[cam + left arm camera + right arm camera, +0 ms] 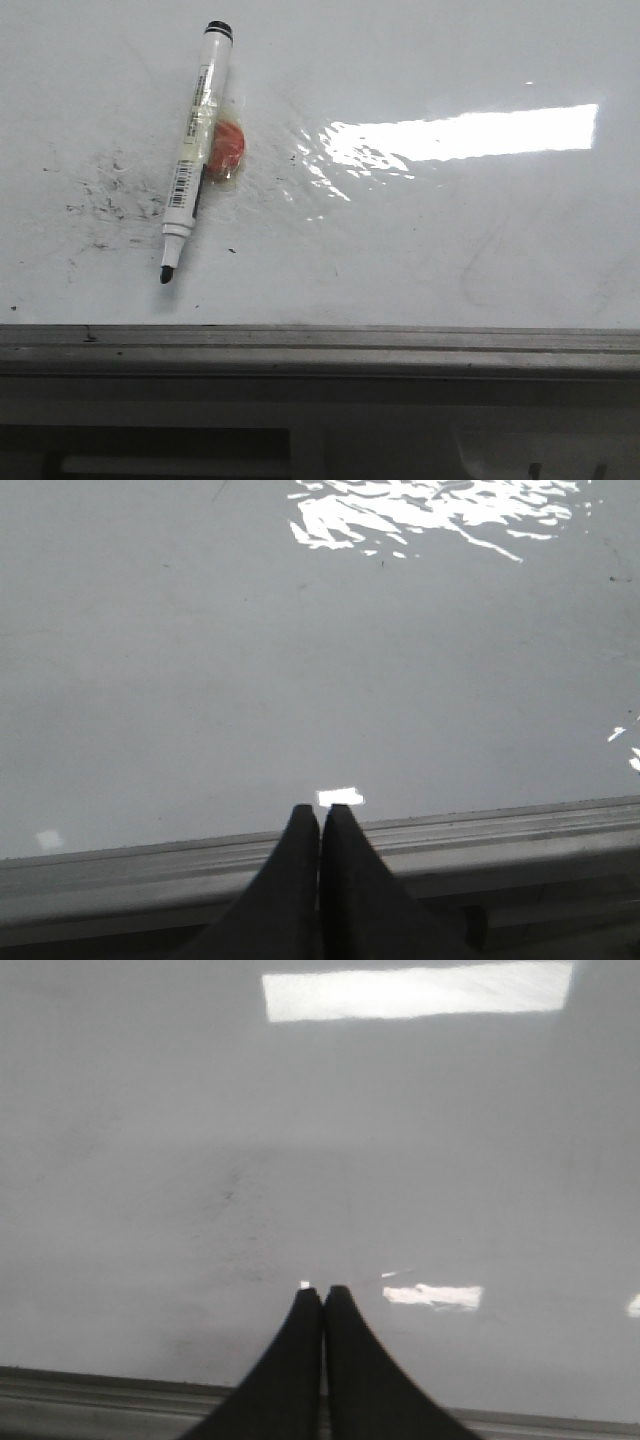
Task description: Write number 8 on whiteboard
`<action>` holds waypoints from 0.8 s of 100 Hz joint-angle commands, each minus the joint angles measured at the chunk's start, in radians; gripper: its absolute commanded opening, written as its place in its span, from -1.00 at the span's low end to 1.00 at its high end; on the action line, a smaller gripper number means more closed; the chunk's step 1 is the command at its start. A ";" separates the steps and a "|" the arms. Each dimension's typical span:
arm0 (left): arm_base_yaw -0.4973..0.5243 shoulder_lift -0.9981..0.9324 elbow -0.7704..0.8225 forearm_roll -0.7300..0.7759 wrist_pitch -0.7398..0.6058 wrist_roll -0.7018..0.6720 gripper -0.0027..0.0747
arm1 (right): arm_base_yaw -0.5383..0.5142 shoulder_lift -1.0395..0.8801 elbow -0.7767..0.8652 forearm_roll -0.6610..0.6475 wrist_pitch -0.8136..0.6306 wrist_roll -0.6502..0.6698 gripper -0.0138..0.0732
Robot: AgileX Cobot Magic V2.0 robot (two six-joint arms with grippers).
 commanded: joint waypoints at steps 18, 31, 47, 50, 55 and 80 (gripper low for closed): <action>0.004 -0.027 0.039 -0.011 -0.058 -0.002 -0.98 | 0.002 -0.016 0.013 -0.010 -0.064 -0.001 -0.83; 0.004 -0.027 0.039 -0.011 -0.058 -0.002 -0.98 | 0.002 -0.016 0.013 -0.010 -0.064 -0.001 -0.83; 0.004 -0.027 0.039 -0.011 -0.058 -0.002 -0.98 | 0.002 -0.016 0.013 -0.010 -0.064 -0.001 -0.83; 0.004 -0.027 0.039 -0.011 -0.058 -0.002 -0.98 | 0.002 -0.016 0.013 -0.010 -0.064 -0.001 -0.83; 0.004 -0.027 0.039 -0.011 -0.058 -0.002 -0.98 | 0.002 -0.016 0.013 -0.010 -0.064 -0.001 -0.83; 0.004 -0.027 0.039 0.003 -0.058 0.001 -0.98 | 0.002 -0.016 0.013 -0.010 -0.064 -0.001 -0.83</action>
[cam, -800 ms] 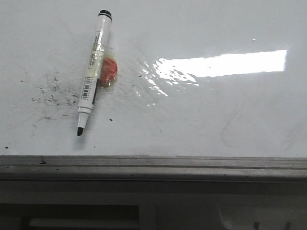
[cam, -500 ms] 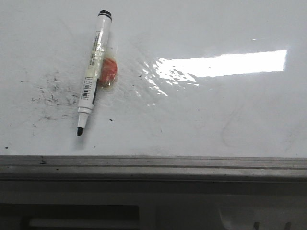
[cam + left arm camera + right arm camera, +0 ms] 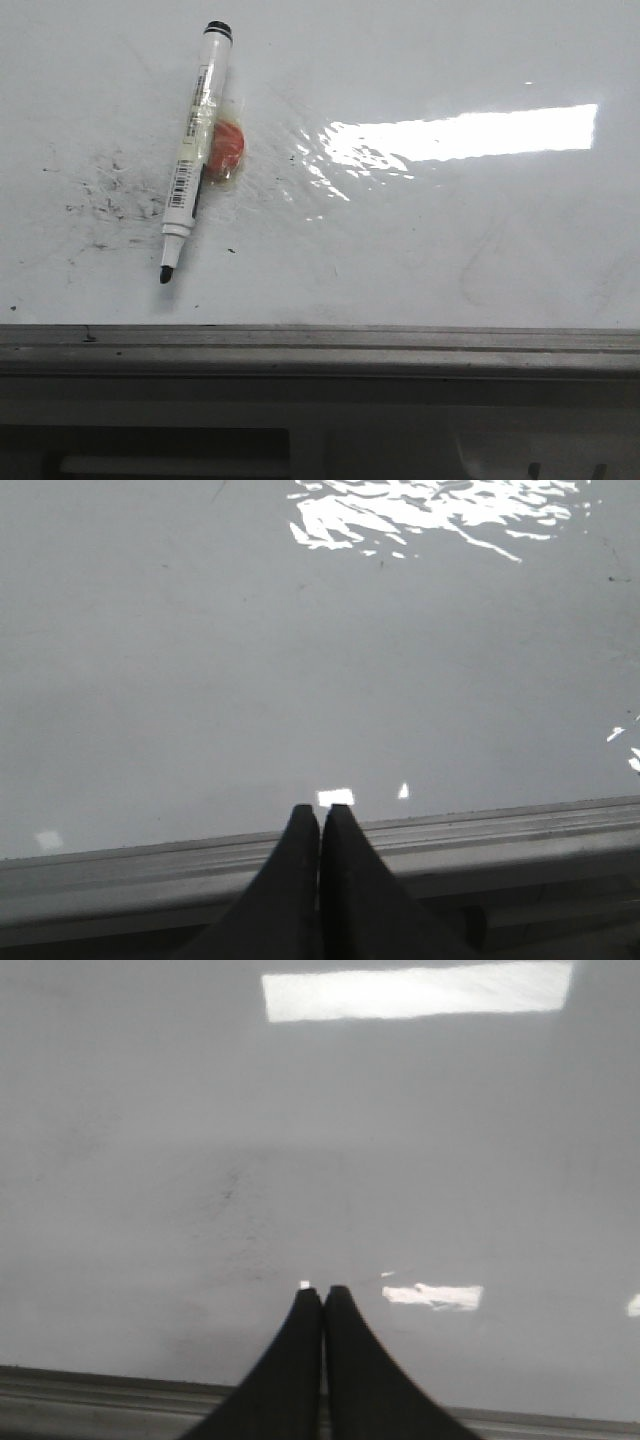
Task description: Write number 8 on whiteboard
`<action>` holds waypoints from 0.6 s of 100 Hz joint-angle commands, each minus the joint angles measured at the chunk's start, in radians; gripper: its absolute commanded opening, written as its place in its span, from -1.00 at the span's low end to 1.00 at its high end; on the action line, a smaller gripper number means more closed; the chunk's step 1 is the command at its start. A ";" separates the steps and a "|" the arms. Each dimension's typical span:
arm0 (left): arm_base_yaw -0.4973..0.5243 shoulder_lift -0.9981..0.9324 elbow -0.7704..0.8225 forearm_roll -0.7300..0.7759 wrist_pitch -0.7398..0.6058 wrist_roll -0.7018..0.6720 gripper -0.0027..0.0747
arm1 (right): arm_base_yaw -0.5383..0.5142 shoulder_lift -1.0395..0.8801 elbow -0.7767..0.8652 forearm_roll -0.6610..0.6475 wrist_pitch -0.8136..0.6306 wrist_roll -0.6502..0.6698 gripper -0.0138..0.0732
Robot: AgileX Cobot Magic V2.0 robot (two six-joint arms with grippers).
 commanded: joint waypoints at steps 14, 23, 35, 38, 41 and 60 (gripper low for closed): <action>0.004 -0.027 0.039 0.011 -0.074 0.002 -0.98 | 0.002 -0.016 0.013 -0.020 -0.076 -0.005 -0.83; 0.004 -0.027 0.039 -0.102 -0.128 0.001 -0.98 | 0.002 -0.016 0.013 -0.044 -0.180 -0.005 -0.83; 0.004 -0.027 0.039 -0.427 -0.250 0.001 -0.98 | 0.002 -0.016 0.013 0.138 -0.368 0.036 -0.83; 0.004 -0.027 0.039 -0.505 -0.276 0.001 -0.98 | 0.002 -0.016 0.013 0.202 -0.383 0.048 -0.83; 0.004 -0.027 0.039 -0.584 -0.293 0.001 -0.98 | 0.002 -0.016 0.010 0.257 -0.388 0.048 -0.83; 0.004 -0.027 0.039 -0.954 -0.345 0.002 -0.98 | 0.002 -0.016 -0.031 0.436 -0.389 0.048 -0.83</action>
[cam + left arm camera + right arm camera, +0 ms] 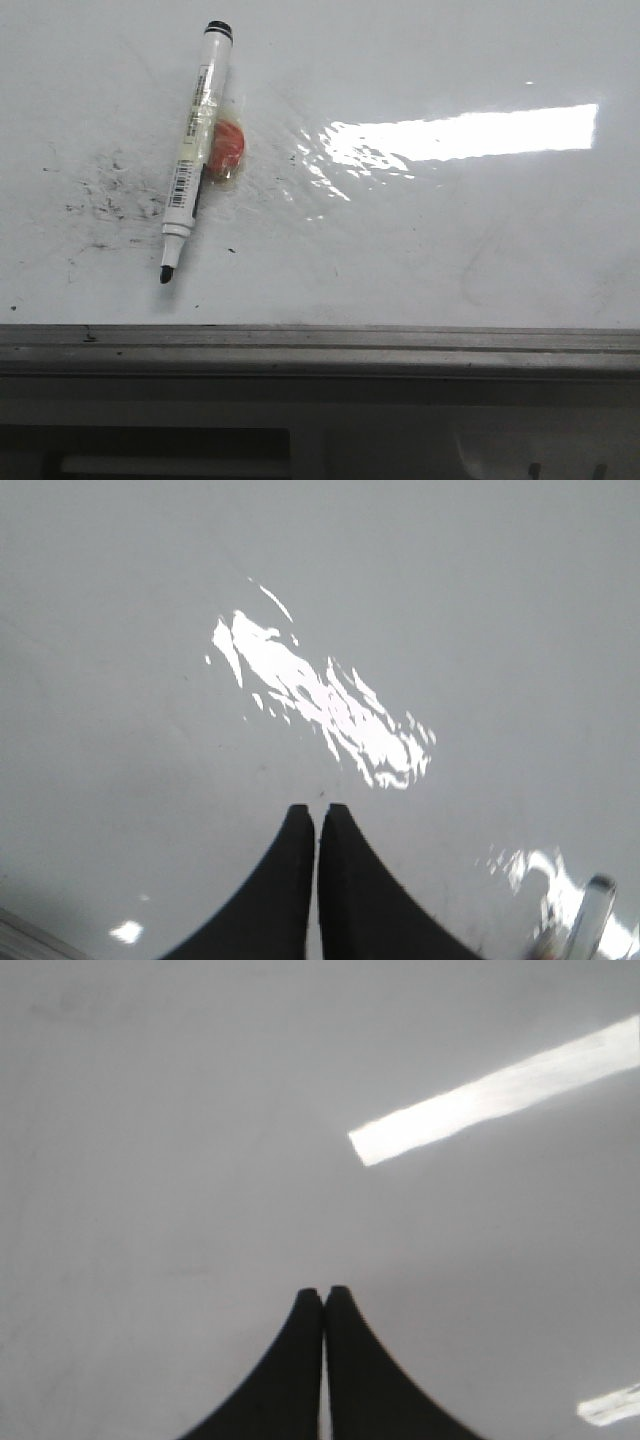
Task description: Write number 8 on whiteboard
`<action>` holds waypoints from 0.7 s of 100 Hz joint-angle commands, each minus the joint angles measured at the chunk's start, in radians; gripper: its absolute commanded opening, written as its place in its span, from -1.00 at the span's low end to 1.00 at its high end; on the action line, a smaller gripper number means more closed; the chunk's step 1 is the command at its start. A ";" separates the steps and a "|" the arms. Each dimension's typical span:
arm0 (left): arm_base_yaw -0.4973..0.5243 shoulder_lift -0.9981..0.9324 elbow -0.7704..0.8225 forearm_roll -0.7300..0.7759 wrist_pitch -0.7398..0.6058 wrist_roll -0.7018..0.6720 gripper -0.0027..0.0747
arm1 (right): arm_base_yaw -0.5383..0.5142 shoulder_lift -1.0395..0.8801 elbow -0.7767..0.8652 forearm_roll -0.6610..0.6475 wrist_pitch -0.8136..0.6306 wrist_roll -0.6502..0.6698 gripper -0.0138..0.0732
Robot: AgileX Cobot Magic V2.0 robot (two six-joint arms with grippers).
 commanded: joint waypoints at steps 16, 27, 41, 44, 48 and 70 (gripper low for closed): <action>0.000 -0.020 -0.031 -0.013 0.044 0.007 -0.98 | 0.002 -0.007 -0.199 0.038 0.124 -0.020 -0.83; 0.000 0.032 -0.127 0.171 0.153 0.007 -0.98 | 0.002 0.033 -0.355 -0.015 0.398 -0.152 -0.83; 0.000 0.152 -0.264 0.335 0.249 0.007 -0.98 | 0.002 0.135 -0.520 -0.021 0.654 -0.357 -0.83; 0.000 0.179 -0.281 0.348 0.263 0.007 -0.98 | 0.002 0.154 -0.545 -0.021 0.693 -0.375 -0.83; 0.000 0.219 -0.312 0.371 0.276 0.007 -0.98 | 0.002 0.181 -0.577 -0.021 0.718 -0.377 -0.83; -0.057 0.335 -0.390 0.407 0.294 0.188 -0.95 | 0.002 0.241 -0.646 -0.001 0.687 -0.377 -0.60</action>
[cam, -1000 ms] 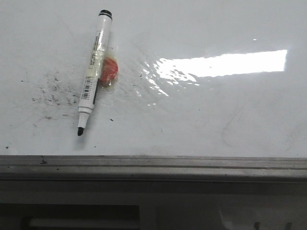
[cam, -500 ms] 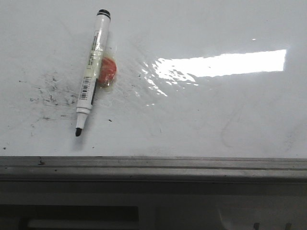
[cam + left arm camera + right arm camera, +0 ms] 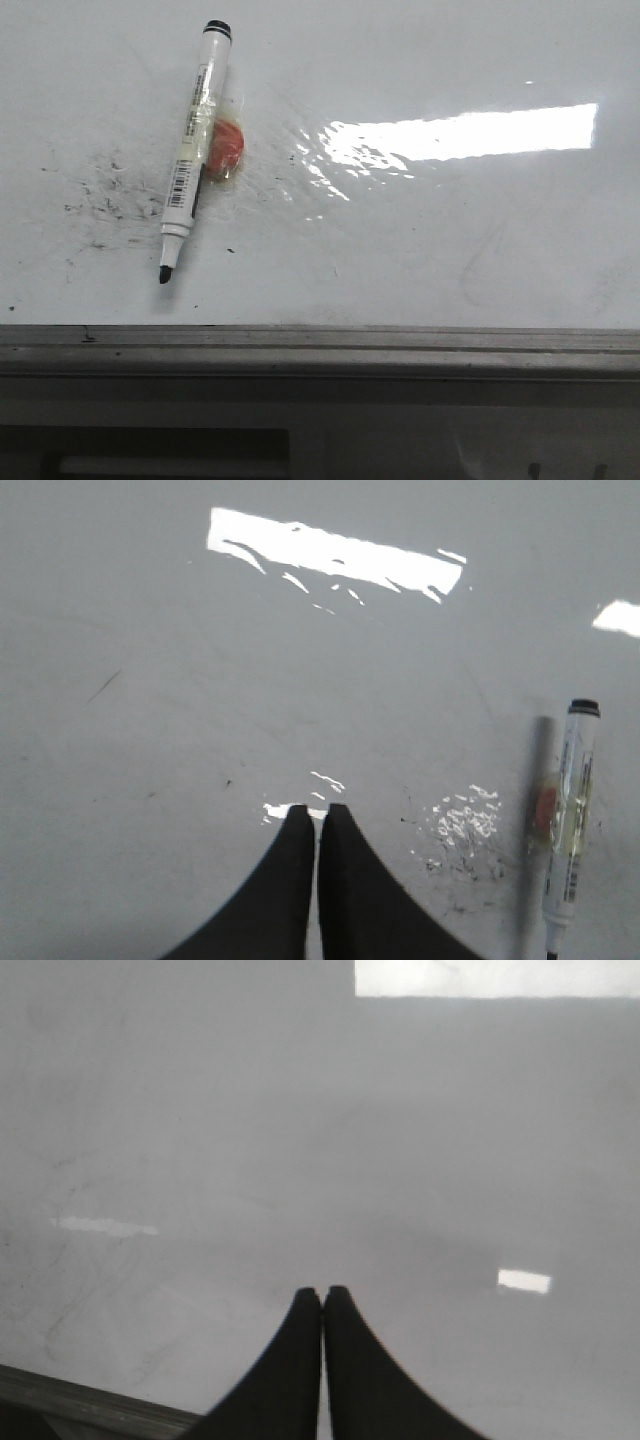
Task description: Write number 8 on whiteboard
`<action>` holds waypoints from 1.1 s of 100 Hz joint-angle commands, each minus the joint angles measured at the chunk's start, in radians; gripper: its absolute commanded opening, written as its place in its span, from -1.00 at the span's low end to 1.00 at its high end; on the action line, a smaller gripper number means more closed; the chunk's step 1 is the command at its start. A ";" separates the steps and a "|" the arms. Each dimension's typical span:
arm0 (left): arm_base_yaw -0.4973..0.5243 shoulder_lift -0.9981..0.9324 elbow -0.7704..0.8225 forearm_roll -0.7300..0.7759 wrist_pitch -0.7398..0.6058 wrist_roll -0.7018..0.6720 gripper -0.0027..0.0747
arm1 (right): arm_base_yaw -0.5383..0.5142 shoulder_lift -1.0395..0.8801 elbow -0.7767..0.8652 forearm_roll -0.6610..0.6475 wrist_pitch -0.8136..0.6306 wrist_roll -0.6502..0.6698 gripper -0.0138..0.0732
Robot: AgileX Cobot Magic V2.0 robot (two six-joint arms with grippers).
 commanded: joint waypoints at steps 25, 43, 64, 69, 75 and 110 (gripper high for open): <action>-0.213 0.167 -0.072 -0.006 0.009 0.149 -0.12 | 0.002 0.028 -0.045 0.083 -0.103 -0.014 0.00; -0.292 0.294 -0.080 -0.039 0.007 0.149 0.00 | 0.002 0.028 -0.045 0.103 -0.117 -0.055 0.02; -0.383 0.437 -0.164 -0.070 -0.024 0.151 0.00 | 0.002 0.028 -0.045 0.112 -0.119 -0.054 0.02; -0.409 0.475 -0.188 -0.070 -0.035 0.151 0.00 | 0.002 0.028 -0.045 0.112 -0.120 -0.054 0.02; -0.437 0.524 -0.212 -0.072 -0.054 0.151 0.00 | 0.002 0.028 -0.045 0.112 -0.125 -0.054 0.02; -0.558 0.753 -0.300 -0.133 -0.166 0.151 0.00 | 0.002 0.028 -0.045 0.112 -0.128 -0.054 0.02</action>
